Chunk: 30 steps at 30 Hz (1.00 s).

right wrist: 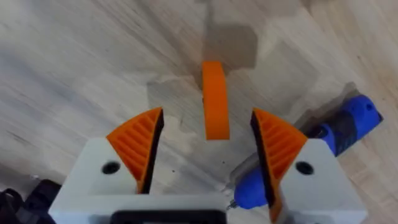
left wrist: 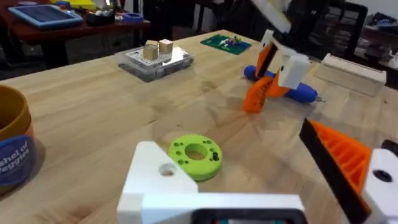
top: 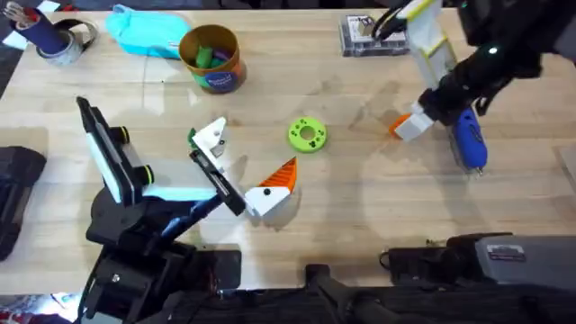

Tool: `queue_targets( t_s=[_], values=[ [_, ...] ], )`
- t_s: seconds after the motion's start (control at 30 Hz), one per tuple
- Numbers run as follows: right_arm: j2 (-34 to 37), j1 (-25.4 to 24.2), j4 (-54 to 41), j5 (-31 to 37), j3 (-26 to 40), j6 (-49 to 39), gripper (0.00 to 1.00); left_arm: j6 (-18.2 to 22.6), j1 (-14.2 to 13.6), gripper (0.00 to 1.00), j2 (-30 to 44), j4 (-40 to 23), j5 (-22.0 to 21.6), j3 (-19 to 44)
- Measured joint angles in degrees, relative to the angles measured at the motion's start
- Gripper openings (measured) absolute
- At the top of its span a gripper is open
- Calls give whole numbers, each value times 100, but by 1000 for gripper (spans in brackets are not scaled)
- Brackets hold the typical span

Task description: Pick up the gripper from the table and insert it into the empty holder that is missing its gripper. Then pick up a screw, insert it into the mounting hole, and use the screwdriver to tighten it. Finally, clean up the table by picking up the vegetable and placing it into the bucket.

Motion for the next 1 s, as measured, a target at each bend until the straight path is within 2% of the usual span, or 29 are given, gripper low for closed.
queue_targets(
  t_s=[0.17, 0.33, 0.37, 0.47, 0.63, 0.67, 0.87, 1.0],
  values=[
    [416, 0, 18, 108, 0, -141, 847, 0, 0, 994, 0, 0, 0, 0],
    [549, 0, 111, 143, 0, -184, 846, 0, 0, 994, 0, 0, -2, 0],
    [549, 0, 137, 144, 0, -201, 820, 0, 0, 994, 0, 0, 0, 0],
    [551, 0, 197, 150, 0, -244, 571, 0, 0, 994, 0, 0, 0, 0],
    [549, 0, 231, 152, 3, -221, 41, 0, 0, 994, 0, 0, 0, 0],
    [549, 0, 231, 150, 9, -224, 17, 0, 0, 994, 0, 0, -2, 0],
    [448, 0, 223, 51, 20, -144, 15, 0, 0, 994, 0, 0, 0, 0],
    [-156, 0, 447, -541, 83, 85, 13, -2, 0, 994, 0, 0, 0, 0]
  ],
)
